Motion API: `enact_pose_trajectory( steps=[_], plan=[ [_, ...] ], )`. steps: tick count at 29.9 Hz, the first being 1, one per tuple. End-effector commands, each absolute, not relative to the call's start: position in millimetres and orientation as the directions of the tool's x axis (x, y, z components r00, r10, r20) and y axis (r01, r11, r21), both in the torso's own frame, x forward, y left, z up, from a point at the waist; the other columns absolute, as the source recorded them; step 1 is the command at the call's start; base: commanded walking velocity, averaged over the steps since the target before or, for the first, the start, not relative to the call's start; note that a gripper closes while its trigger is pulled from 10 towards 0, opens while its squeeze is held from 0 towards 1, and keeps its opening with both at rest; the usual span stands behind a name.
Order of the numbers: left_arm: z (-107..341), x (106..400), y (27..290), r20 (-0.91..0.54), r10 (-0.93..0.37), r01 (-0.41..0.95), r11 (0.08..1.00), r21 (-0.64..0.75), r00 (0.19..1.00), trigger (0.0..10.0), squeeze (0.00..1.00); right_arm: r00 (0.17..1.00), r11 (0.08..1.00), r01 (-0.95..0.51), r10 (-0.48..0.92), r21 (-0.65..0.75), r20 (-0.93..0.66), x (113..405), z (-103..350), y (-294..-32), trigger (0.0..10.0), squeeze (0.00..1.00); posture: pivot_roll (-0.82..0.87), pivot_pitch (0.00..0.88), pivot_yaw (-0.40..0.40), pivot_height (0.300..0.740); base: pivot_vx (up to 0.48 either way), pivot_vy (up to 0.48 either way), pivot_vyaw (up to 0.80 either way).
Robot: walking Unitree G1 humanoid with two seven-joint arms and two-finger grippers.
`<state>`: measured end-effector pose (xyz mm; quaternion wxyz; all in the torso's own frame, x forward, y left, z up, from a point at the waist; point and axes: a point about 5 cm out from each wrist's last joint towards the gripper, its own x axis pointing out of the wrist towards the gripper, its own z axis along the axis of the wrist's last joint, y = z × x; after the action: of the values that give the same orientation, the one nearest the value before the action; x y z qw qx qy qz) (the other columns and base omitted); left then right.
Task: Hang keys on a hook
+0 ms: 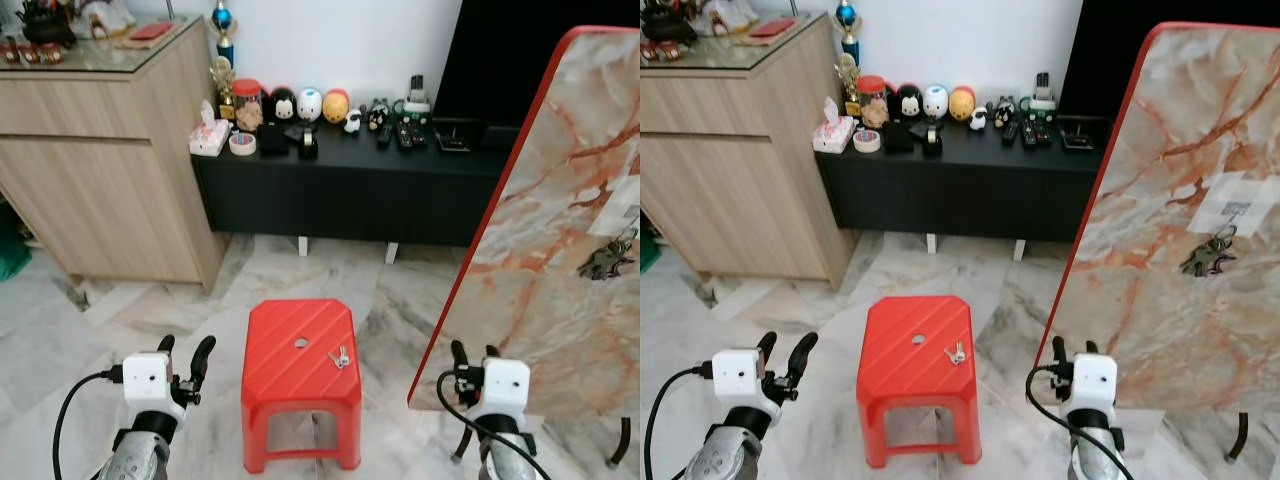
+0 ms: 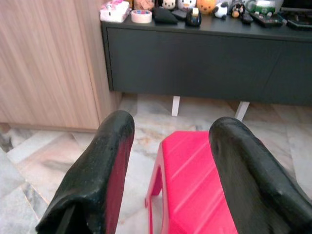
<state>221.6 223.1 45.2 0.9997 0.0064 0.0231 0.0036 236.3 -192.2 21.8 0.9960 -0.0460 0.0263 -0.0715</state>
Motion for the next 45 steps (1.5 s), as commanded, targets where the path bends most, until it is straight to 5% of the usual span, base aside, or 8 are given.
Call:
enact_pose_trajectory(
  steps=[1,19,36,45],
  plan=[
    [50.1,223.7,222.5,-0.043,-0.007,0.007,1.000,0.010,0.999,10.0,0.00,0.989,0.986,0.142,-0.144,-0.090,-0.021,240.4,30.7,-191.6,10.0,0.00,0.05,0.000,-0.027,0.728,0.000,0.000,0.00],
    [61.4,235.0,218.9,-0.056,-0.014,0.014,1.000,-0.003,0.998,10.0,0.00,0.995,0.995,0.094,-0.093,-0.033,0.029,269.5,69.8,-183.4,10.0,0.00,0.00,0.000,-0.030,0.728,0.000,0.000,0.00],
    [52.0,244.9,213.6,-0.100,-0.001,-0.001,1.000,-0.026,0.995,10.0,0.00,0.959,0.985,0.168,-0.158,0.026,-0.237,247.1,14.9,-183.9,10.0,0.00,0.02,0.000,-0.016,0.728,0.000,0.000,0.00],
    [50.4,250.6,209.9,-0.106,-0.007,0.003,0.999,-0.040,0.994,10.0,0.00,0.960,0.976,0.203,-0.181,0.083,-0.212,255.8,21.0,-190.7,10.0,0.00,0.01,0.000,-0.021,0.728,0.000,0.235,0.43]
  ],
)
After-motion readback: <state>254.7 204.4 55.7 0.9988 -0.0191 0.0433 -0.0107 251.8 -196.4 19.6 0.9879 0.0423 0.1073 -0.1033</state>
